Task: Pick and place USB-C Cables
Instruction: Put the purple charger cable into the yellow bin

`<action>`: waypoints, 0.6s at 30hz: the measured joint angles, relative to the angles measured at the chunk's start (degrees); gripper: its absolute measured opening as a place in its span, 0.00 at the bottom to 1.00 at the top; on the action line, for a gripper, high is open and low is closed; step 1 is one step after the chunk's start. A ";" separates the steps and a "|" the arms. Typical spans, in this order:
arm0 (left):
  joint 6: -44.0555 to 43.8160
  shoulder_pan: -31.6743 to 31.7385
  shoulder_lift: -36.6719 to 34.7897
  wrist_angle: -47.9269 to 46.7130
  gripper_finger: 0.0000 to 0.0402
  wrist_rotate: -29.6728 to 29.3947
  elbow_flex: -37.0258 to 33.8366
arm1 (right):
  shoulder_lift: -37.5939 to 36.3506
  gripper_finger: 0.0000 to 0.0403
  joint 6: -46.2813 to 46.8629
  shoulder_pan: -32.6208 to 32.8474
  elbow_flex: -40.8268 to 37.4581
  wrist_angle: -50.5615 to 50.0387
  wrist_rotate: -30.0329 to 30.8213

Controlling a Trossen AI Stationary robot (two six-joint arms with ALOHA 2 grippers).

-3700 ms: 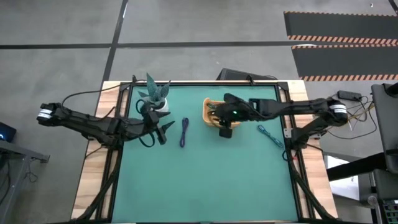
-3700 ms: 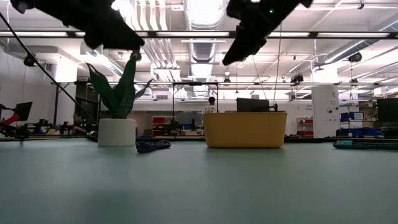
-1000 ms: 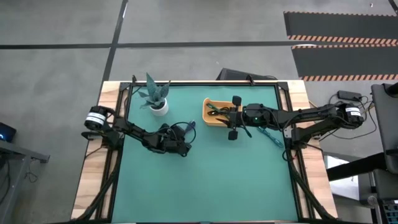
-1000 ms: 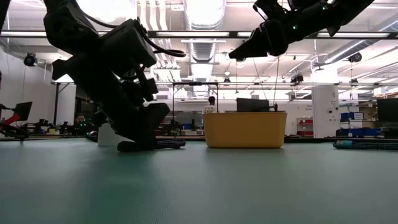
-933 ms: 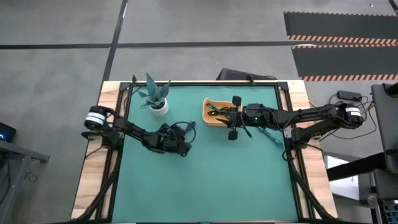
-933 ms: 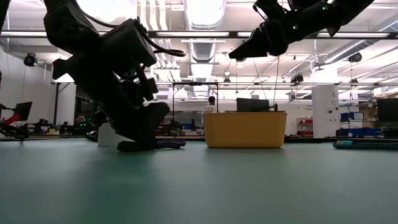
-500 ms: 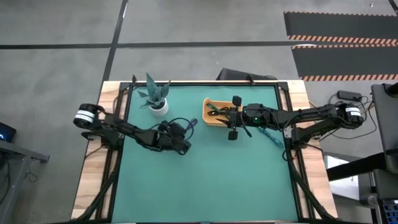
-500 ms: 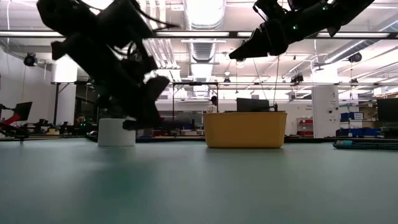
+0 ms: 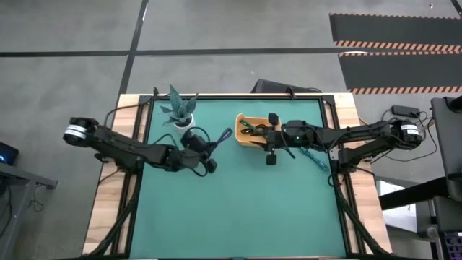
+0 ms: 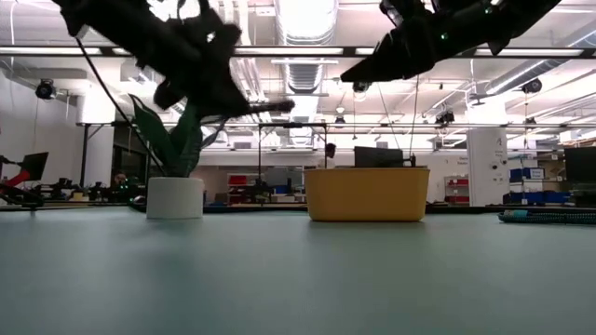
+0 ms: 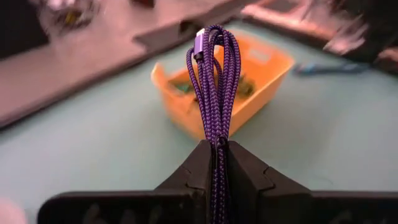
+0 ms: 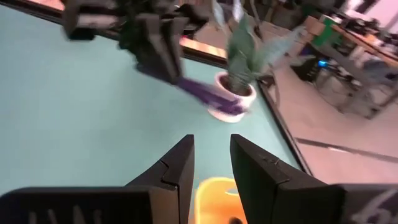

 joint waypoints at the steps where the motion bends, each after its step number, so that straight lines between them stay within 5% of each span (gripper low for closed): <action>1: 2.31 -0.34 -0.78 1.77 0.04 0.02 -0.08 | 0.01 0.24 0.02 0.02 -0.01 0.41 -0.16; 8: 21.88 -1.66 -3.64 21.32 0.04 8.85 -0.51 | 0.33 0.24 1.51 -0.24 -3.00 9.78 -6.29; 18: 35.55 -1.58 -2.94 43.28 0.04 21.24 -3.85 | 2.22 0.24 5.57 -0.24 -7.13 28.59 -13.81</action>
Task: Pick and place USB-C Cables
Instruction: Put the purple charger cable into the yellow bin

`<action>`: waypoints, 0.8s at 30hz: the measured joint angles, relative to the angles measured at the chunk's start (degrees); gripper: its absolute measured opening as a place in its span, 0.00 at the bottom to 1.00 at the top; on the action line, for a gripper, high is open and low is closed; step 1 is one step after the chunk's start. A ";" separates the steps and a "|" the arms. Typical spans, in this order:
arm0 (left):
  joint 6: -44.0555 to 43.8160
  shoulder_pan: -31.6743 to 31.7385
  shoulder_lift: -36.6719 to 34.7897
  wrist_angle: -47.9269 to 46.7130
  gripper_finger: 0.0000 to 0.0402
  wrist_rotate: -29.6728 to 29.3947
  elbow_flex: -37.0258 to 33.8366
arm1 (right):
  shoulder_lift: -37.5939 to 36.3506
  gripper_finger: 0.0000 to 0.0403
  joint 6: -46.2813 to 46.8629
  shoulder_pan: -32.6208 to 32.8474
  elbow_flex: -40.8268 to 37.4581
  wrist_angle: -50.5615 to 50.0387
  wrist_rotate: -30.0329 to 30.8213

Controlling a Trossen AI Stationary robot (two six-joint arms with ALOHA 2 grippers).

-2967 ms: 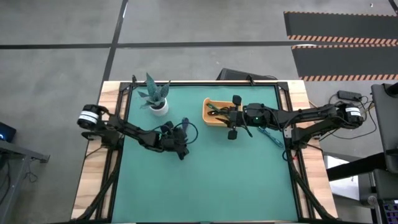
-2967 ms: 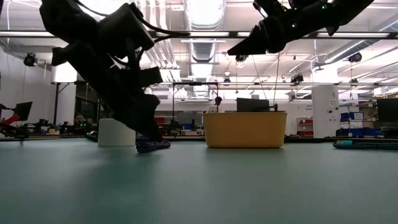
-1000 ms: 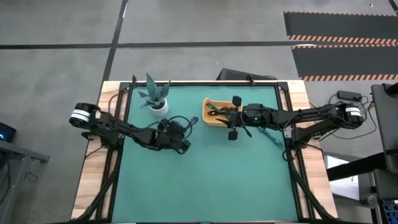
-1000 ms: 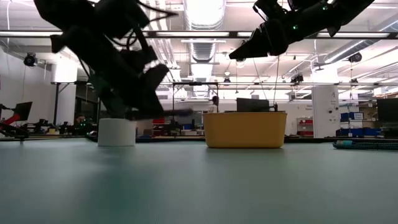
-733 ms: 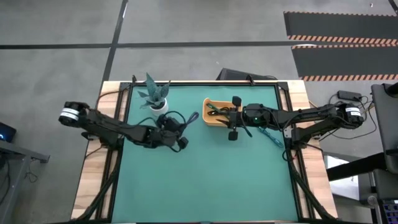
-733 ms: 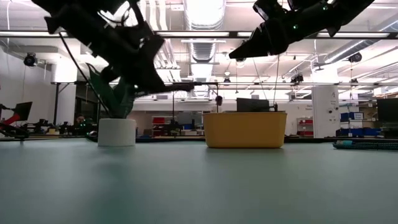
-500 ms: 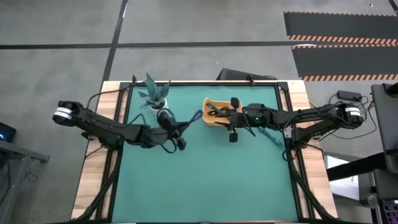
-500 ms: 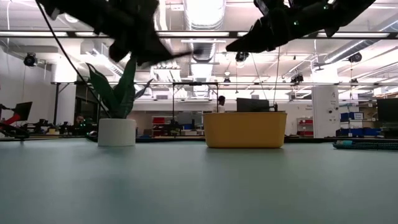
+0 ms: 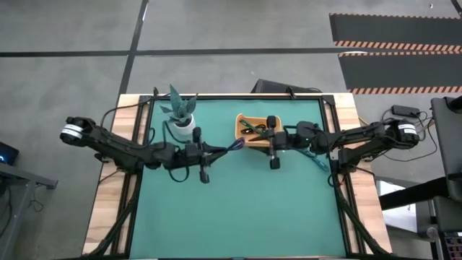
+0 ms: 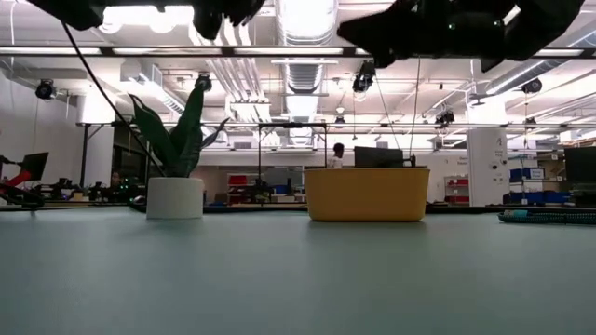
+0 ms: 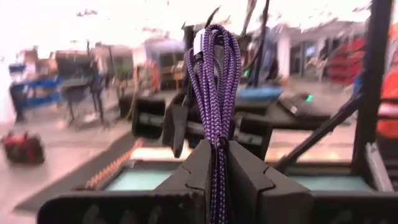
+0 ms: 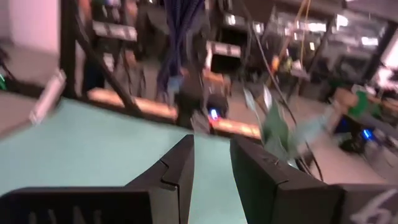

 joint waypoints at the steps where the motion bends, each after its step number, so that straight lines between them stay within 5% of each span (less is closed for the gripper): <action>1: 0.91 0.00 0.22 1.95 0.04 0.58 -0.35 | 0.54 0.24 0.78 0.00 -0.38 3.14 -0.85; 16: 6.59 0.07 3.77 10.92 0.04 3.54 -0.50 | 17.34 0.24 7.61 1.01 0.37 38.67 -3.19; 24: 6.64 0.15 3.77 10.97 0.04 3.56 -0.50 | 22.37 0.25 11.02 0.98 4.99 41.87 -4.61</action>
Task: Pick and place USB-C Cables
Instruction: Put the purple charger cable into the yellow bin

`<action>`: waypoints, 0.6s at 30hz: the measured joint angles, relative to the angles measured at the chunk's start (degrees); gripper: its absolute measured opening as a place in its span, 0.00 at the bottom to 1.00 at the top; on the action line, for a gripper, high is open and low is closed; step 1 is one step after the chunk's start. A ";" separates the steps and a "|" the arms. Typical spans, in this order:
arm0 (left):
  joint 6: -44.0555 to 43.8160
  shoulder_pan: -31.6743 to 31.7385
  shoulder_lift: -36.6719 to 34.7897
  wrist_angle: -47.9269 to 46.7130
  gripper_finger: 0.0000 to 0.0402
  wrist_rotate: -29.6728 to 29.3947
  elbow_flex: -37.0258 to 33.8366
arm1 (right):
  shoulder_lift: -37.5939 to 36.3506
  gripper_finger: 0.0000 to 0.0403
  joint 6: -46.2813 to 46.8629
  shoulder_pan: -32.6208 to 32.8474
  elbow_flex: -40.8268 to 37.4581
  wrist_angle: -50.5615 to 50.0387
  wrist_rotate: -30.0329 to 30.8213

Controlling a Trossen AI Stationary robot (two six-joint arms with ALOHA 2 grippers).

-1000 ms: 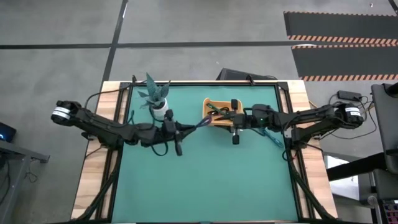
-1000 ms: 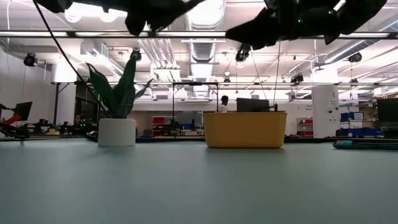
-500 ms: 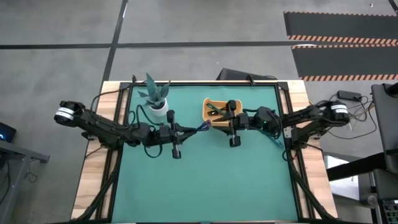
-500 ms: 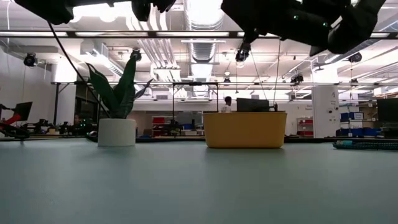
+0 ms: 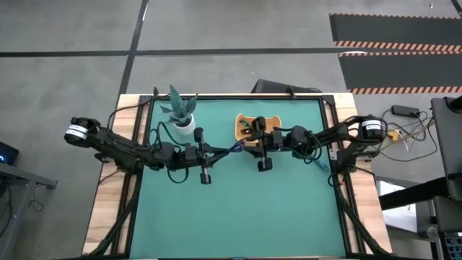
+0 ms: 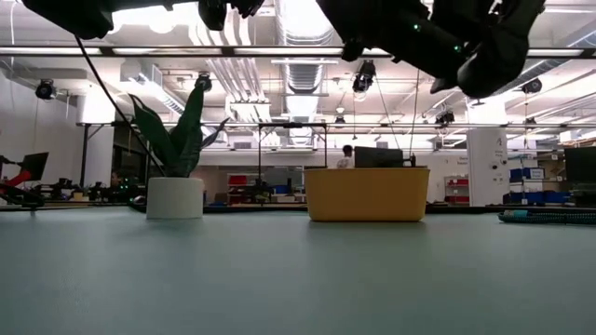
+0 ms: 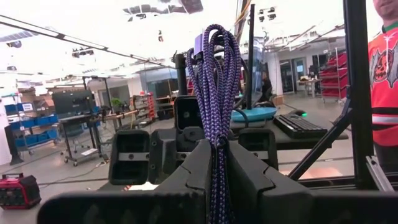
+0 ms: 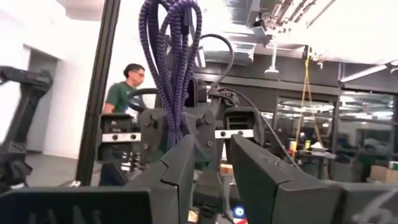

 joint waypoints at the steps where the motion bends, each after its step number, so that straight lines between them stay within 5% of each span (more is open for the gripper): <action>1: 0.00 0.00 0.00 -0.01 0.04 -0.01 -0.01 | 0.40 0.25 0.38 0.00 0.65 0.00 -1.05; 18: -0.05 0.77 0.00 0.00 0.04 -0.05 -0.01 | 2.36 0.51 1.80 0.02 6.11 -0.52 -4.08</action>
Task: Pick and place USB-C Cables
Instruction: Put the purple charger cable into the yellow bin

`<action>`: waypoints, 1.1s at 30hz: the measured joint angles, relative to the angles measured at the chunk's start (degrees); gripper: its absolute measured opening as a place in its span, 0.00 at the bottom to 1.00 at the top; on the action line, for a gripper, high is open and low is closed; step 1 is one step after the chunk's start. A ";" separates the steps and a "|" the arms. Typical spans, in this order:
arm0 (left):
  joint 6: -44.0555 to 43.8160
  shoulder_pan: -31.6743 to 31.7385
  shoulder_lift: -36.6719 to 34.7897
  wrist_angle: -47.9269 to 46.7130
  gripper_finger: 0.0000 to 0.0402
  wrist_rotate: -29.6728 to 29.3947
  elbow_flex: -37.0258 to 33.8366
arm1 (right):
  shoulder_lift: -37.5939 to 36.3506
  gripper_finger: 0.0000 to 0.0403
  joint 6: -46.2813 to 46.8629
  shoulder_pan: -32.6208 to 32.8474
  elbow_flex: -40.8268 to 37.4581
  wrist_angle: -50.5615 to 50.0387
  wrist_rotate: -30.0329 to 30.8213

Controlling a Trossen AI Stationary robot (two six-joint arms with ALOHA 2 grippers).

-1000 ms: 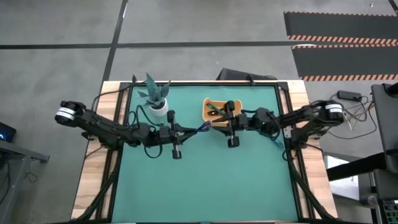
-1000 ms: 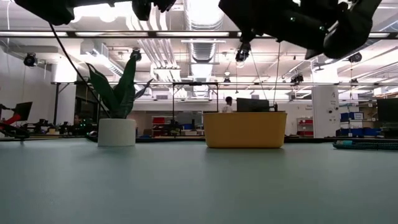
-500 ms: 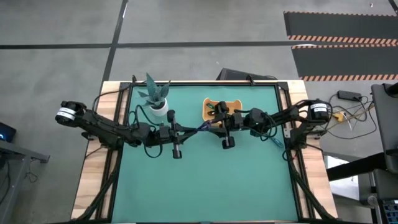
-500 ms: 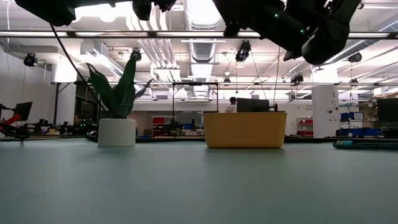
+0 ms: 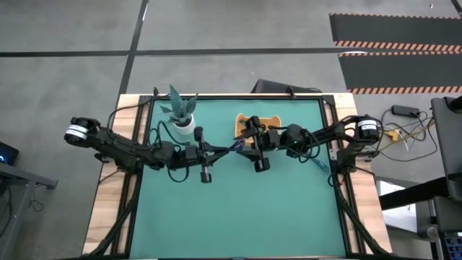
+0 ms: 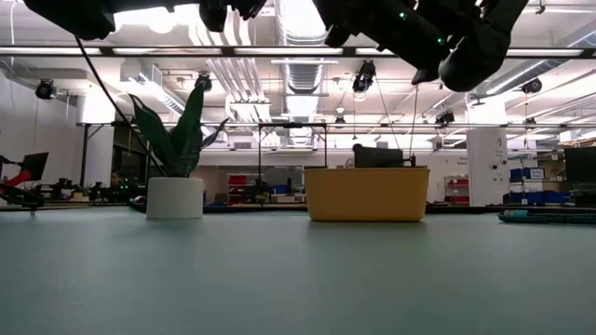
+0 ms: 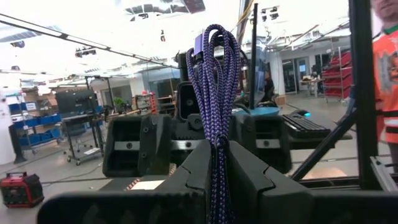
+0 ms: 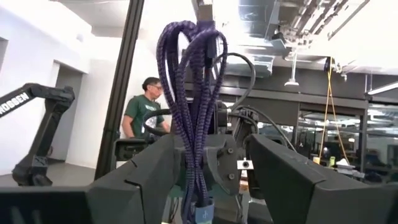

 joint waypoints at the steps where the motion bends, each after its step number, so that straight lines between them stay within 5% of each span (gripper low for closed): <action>1: -0.08 0.28 0.03 0.01 0.04 -0.03 0.01 | 0.40 0.51 -0.06 0.00 0.33 -0.17 -0.02; 22: -0.14 1.99 1.18 1.27 0.04 -0.43 0.01 | 3.52 0.51 -1.02 0.00 5.75 -0.49 -0.04; 33: -0.14 2.12 1.16 1.22 0.04 -0.43 0.01 | 3.49 0.35 -1.55 0.00 5.75 -1.18 -0.02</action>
